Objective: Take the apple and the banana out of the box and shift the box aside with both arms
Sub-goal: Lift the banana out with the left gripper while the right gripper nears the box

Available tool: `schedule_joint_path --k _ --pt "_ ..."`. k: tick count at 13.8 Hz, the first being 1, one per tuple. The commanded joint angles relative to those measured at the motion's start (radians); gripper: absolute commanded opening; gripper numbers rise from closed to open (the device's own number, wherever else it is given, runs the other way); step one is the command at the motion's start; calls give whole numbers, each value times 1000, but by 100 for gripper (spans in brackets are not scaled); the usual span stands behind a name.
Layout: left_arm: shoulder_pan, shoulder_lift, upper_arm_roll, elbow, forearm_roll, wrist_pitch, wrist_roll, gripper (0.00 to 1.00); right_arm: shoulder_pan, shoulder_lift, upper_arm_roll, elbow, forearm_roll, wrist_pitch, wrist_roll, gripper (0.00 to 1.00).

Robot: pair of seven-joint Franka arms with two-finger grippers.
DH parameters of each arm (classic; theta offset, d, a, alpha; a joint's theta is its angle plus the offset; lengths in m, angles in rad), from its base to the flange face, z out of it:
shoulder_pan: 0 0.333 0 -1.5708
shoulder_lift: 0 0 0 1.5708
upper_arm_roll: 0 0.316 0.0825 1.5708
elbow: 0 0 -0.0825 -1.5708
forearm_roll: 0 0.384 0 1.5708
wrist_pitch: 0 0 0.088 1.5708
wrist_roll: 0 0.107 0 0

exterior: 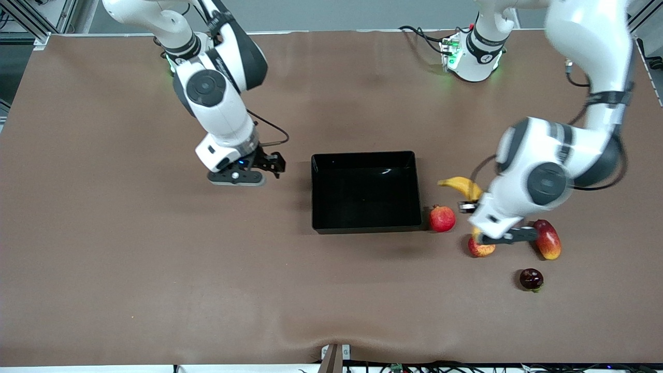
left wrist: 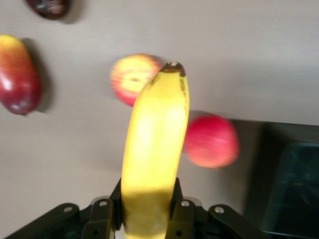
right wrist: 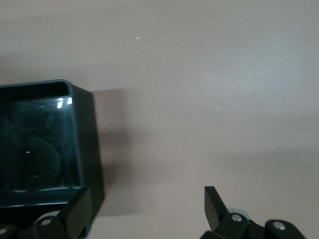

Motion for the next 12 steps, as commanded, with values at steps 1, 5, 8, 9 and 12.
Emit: schedule_joint_path --k 1,5,8,9,12 --pt "98 -31 -14 -107 2 84 124 0 39 150 -8 199 75 -51 -36 100" --pt "188 64 -12 -118 3 189 258 0 88 336 -1 381 74 -116 -36 100" --pt "212 131 -5 -118 38 265 272 0 114 393 -3 386 66 -96 -59 100" --pt "218 148 -6 -118 63 287 273 0 114 402 -3 386 66 -87 -62 100" --pt "231 190 -6 -118 74 321 273 0 125 433 -3 385 68 -62 -58 100"
